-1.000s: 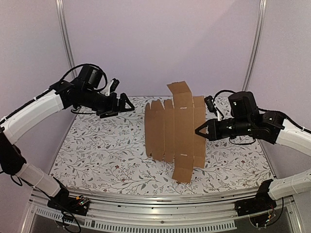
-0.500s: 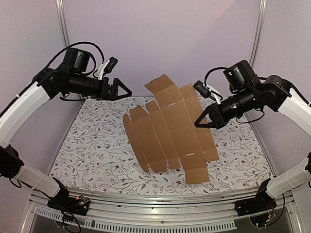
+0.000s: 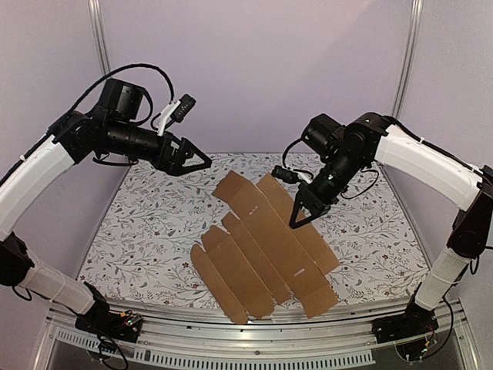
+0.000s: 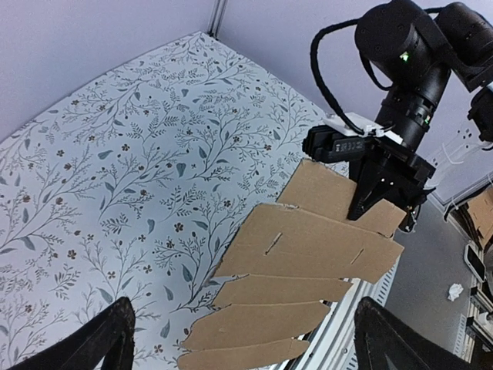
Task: Fold the paper box
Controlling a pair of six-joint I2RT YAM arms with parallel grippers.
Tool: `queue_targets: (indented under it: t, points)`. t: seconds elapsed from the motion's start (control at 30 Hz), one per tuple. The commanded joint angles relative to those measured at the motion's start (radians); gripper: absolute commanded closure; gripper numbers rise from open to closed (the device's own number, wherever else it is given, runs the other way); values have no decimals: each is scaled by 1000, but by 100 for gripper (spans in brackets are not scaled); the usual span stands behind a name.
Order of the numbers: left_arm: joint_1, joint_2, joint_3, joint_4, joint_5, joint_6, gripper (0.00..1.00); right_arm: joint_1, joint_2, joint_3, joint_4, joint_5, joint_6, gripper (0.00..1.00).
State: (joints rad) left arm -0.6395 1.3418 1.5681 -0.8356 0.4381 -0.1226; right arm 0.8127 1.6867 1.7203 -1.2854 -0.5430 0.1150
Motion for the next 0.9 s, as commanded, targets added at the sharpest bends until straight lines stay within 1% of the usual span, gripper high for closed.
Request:
queue_targets:
  t: [0.0, 0.13, 0.3, 0.43, 0.67, 0.73, 0.87]
  points:
    - [-24, 44, -38, 19, -76, 58, 3, 6, 62, 44, -79, -30, -64, 100]
    - [-28, 70, -71, 71, -122, 71, 4, 3, 121, 62, -87, 47, -104, 100]
    - [-28, 98, -120, 137, -174, 83, 6, -17, 170, 105, -81, 76, -164, 100]
    - [-28, 127, -139, 175, -163, 95, 9, -25, 196, 120, -91, 46, -204, 100]
    - [-29, 179, -158, 197, -126, 133, 15, -28, 231, 150, -109, 32, -246, 100]
    - [-30, 194, -161, 202, -110, 159, 19, -28, 237, 163, -109, 32, -251, 100]
    - [-28, 219, -166, 210, -94, 191, 29, -29, 263, 190, -115, 41, -255, 100]
